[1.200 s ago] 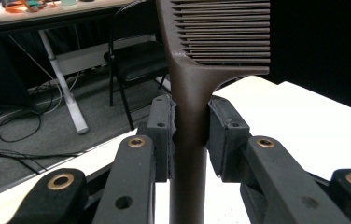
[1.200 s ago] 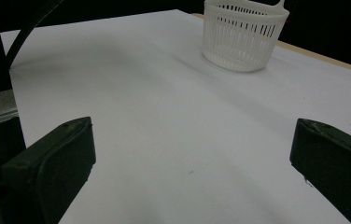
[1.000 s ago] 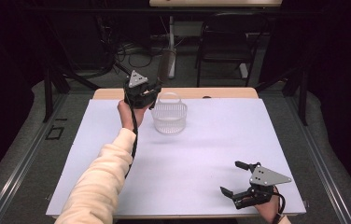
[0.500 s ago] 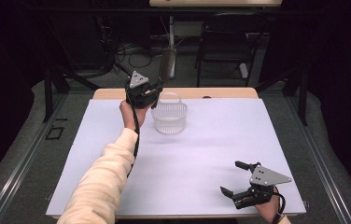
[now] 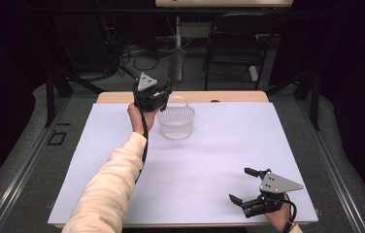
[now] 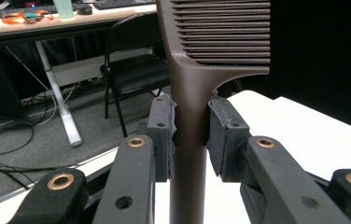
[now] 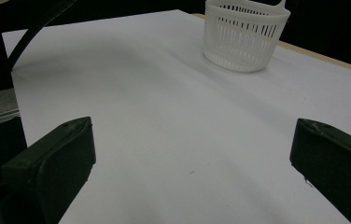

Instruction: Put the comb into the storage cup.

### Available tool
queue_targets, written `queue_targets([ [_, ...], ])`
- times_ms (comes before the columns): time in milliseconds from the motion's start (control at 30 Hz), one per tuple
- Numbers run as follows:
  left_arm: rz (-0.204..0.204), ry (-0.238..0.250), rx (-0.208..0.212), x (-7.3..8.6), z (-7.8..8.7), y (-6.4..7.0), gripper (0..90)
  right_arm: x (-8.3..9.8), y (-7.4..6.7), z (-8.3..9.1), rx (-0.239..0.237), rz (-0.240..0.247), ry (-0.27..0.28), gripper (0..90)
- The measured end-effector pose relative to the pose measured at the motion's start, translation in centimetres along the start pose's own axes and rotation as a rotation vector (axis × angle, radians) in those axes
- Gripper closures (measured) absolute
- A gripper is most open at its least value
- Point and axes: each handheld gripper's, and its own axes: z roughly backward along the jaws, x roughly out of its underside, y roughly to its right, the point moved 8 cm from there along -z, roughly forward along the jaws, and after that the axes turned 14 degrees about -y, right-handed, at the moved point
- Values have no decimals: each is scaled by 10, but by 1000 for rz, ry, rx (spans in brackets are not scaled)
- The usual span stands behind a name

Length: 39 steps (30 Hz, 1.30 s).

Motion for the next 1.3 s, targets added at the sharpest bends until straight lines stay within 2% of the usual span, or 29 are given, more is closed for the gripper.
queue_targets([
  [200,8,6,13,1,-2,1,725,0,0,0,-2,0,-1,0],
  [367,-2,8,18,1,-5,3,724,0,-1,0,-3,-1,-2,0],
  [500,9,5,35,3,-7,4,724,1,0,-1,-3,-3,-6,0],
  [733,1,4,38,4,-9,5,724,1,-1,0,-3,-1,-5,0],
  [1300,22,3,52,10,-16,3,724,0,-1,-1,-5,-5,-5,0],
])
